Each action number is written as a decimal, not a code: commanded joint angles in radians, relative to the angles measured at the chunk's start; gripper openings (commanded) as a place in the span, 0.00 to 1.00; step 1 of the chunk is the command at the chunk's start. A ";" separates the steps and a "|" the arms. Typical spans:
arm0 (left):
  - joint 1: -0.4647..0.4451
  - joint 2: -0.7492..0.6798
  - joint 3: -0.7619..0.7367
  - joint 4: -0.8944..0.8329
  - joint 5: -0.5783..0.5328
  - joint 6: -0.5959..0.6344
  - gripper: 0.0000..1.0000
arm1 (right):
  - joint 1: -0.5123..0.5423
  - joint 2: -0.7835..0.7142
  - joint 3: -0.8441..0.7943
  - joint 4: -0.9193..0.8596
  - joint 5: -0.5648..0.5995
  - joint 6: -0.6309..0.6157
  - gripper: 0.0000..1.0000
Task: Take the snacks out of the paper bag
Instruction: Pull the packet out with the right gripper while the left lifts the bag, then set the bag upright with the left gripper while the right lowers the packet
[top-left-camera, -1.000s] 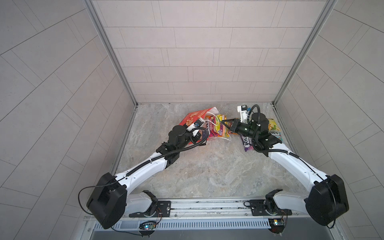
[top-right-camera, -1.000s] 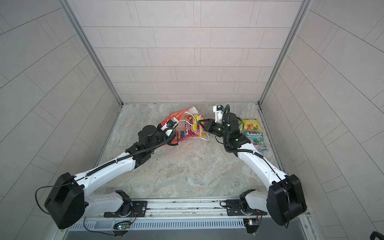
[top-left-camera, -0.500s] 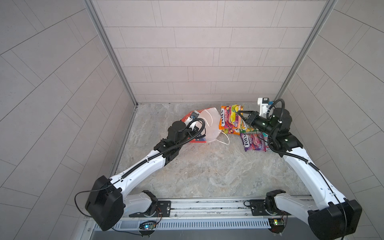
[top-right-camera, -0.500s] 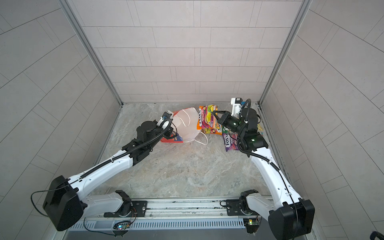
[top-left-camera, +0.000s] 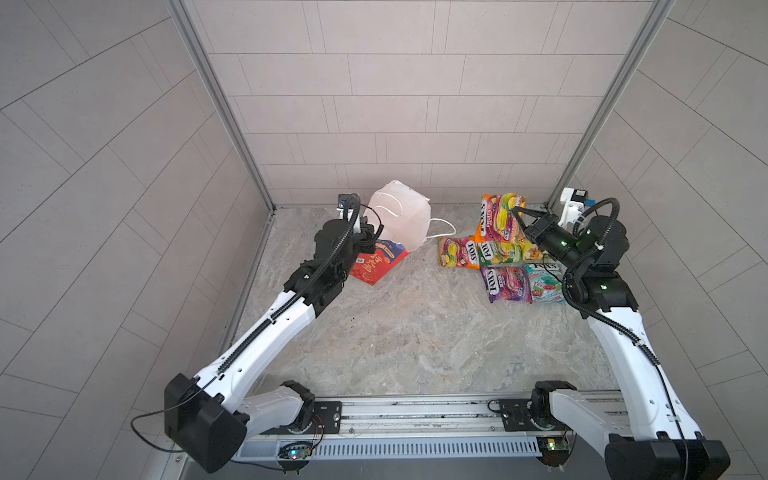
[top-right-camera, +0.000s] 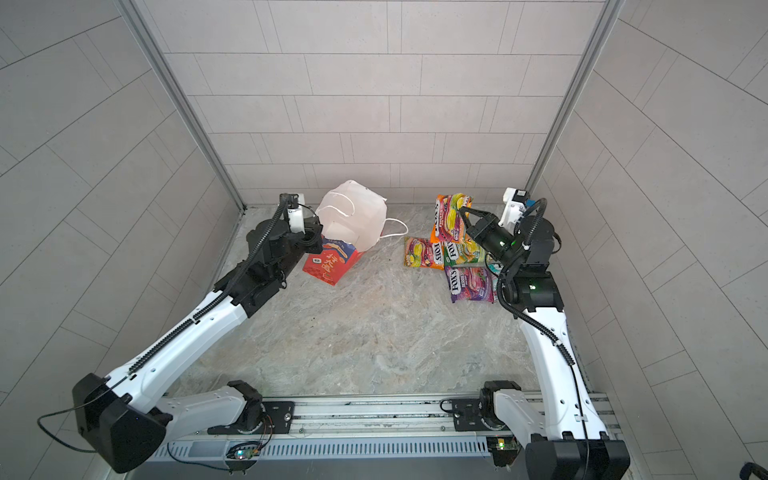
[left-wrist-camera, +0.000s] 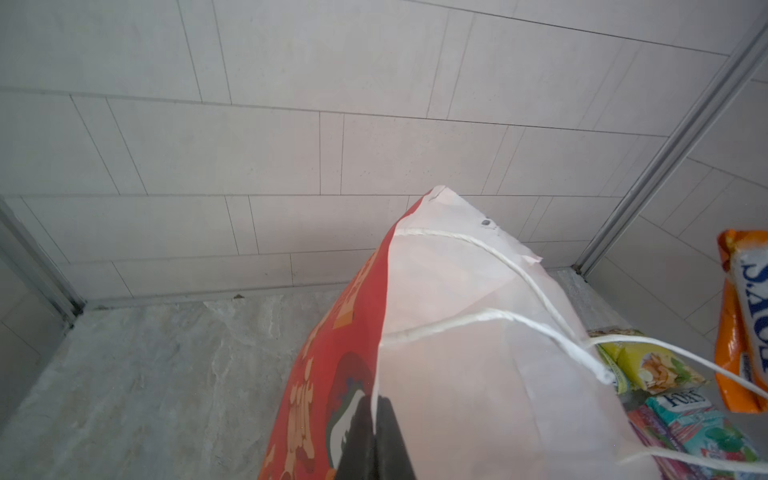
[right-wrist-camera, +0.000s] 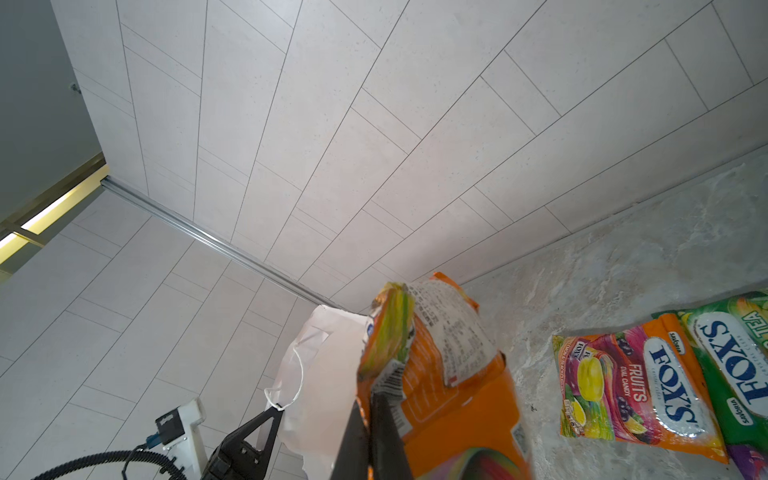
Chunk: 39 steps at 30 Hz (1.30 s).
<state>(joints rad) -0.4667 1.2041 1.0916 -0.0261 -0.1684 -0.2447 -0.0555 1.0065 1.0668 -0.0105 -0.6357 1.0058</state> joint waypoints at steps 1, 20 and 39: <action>0.065 0.024 -0.024 -0.019 0.097 -0.212 0.00 | 0.010 0.009 -0.039 0.028 -0.009 0.008 0.00; 0.149 0.102 -0.116 0.260 0.463 -0.360 0.00 | 0.226 0.292 -0.278 0.173 -0.110 0.046 0.00; 0.139 0.153 -0.165 0.612 0.769 -0.343 0.00 | 0.228 0.459 -0.277 0.230 -0.121 0.054 0.00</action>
<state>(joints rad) -0.3222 1.3796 0.9642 0.4782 0.5472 -0.6262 0.1696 1.4590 0.7773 0.1745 -0.7448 1.0512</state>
